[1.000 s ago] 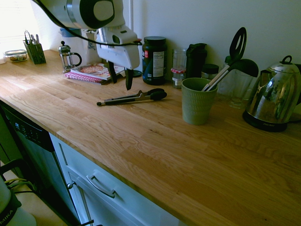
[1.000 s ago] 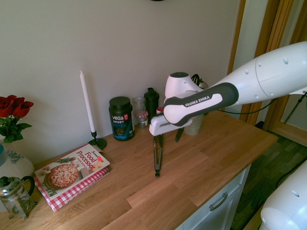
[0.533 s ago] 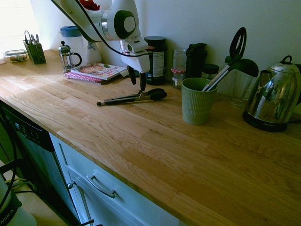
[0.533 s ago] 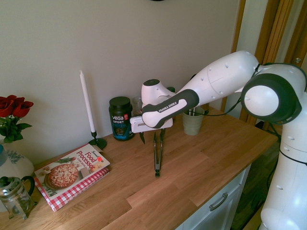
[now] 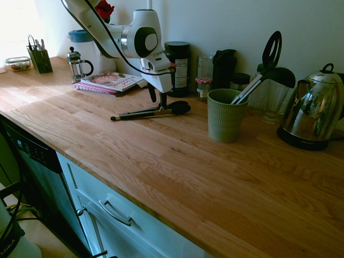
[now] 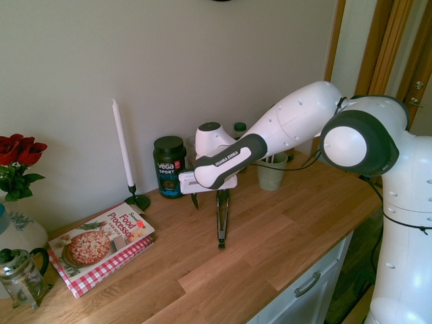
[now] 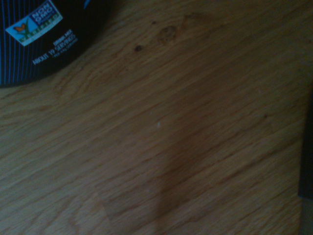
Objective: Put the tongs back in the holder
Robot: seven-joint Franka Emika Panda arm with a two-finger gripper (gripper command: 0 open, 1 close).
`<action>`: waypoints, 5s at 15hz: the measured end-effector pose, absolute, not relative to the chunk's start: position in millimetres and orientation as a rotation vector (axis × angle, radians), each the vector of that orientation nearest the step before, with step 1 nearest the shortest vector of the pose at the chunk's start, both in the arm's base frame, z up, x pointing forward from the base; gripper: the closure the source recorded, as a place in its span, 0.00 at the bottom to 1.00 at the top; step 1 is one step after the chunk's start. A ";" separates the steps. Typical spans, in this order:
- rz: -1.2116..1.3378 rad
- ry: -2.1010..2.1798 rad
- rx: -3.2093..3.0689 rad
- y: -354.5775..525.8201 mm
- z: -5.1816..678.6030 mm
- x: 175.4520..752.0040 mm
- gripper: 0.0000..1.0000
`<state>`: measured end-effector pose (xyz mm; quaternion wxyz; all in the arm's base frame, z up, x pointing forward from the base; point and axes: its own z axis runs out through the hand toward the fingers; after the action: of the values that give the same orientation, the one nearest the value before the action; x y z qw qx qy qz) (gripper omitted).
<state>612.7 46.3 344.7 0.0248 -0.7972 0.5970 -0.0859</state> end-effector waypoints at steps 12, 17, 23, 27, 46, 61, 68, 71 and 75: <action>-0.292 1.843 -2.438 39.5 335.5 609.2 1.00; -0.299 1.846 -2.432 36.2 336.0 609.6 1.00; -0.389 1.808 -2.379 34.0 403.0 608.8 1.00; -0.485 1.758 -2.392 29.3 506.6 575.8 1.00; -0.967 1.921 -2.246 -141.3 671.7 485.2 1.00; -0.744 1.807 -2.363 -180.7 527.6 546.5 0.00; -0.760 1.772 -2.378 -179.0 529.0 549.7 0.00; -0.703 1.698 -2.456 -143.0 574.7 540.7 0.00; -0.372 1.530 -2.683 -39.1 559.2 518.1 0.00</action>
<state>518.1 -39.1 559.2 0.0152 -0.8624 0.4917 -0.1195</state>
